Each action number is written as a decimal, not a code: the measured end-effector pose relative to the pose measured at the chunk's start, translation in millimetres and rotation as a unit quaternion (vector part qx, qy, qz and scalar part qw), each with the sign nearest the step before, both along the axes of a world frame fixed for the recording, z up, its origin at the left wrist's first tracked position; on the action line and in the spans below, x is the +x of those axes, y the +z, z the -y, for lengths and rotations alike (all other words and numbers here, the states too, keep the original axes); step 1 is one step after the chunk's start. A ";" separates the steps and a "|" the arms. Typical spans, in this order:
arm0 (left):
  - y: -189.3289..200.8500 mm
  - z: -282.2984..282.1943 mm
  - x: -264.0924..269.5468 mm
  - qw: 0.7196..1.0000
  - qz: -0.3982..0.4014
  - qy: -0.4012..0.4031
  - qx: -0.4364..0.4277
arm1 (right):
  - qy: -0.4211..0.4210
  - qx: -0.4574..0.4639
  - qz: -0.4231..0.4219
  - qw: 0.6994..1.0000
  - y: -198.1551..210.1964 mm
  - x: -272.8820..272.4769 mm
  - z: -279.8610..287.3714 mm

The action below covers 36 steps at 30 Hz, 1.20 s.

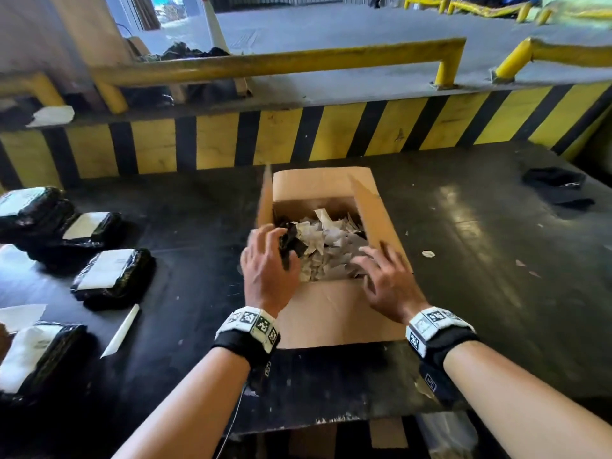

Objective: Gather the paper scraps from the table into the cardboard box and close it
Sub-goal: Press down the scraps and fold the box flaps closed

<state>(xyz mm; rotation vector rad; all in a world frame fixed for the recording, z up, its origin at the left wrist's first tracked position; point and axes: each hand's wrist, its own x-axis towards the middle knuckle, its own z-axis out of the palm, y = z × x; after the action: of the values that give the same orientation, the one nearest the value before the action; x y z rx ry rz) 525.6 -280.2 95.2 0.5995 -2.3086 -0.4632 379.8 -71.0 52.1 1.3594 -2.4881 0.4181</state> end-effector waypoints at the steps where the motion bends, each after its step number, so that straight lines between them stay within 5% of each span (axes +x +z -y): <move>1: -1.6 -8.1 -1.2 0.999 -0.004 -0.042 -0.020 | 0.016 0.017 0.003 1.000 -4.5 5.0 0.1; 10: -46.2 -24.7 1.7 0.970 0.173 -0.165 0.053 | -0.037 0.090 0.086 0.992 -34.8 11.9 -8.3; 14: -63.0 -24.0 6.3 0.969 0.177 -0.170 -0.016 | -0.044 0.101 0.087 0.990 -38.8 11.6 -9.3; 19: -99.7 -43.1 13.0 0.931 0.316 -0.154 -0.097 | -0.062 0.104 0.101 0.987 -46.3 19.4 -6.7; 25: -114.5 -60.3 7.6 0.907 0.389 -0.110 -0.116 | -0.077 0.112 0.093 0.986 -54.2 24.9 -5.0; 36: -133.7 -62.2 -5.3 0.911 0.371 -0.065 -0.167 | -0.088 0.116 0.137 0.980 -48.5 31.8 -5.0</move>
<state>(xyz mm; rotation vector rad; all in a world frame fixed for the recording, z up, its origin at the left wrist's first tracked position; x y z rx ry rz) 520.3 -218.0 -38.5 0.5008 -3.0689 0.1537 411.6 -66.0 3.6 1.2158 -2.9358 0.2996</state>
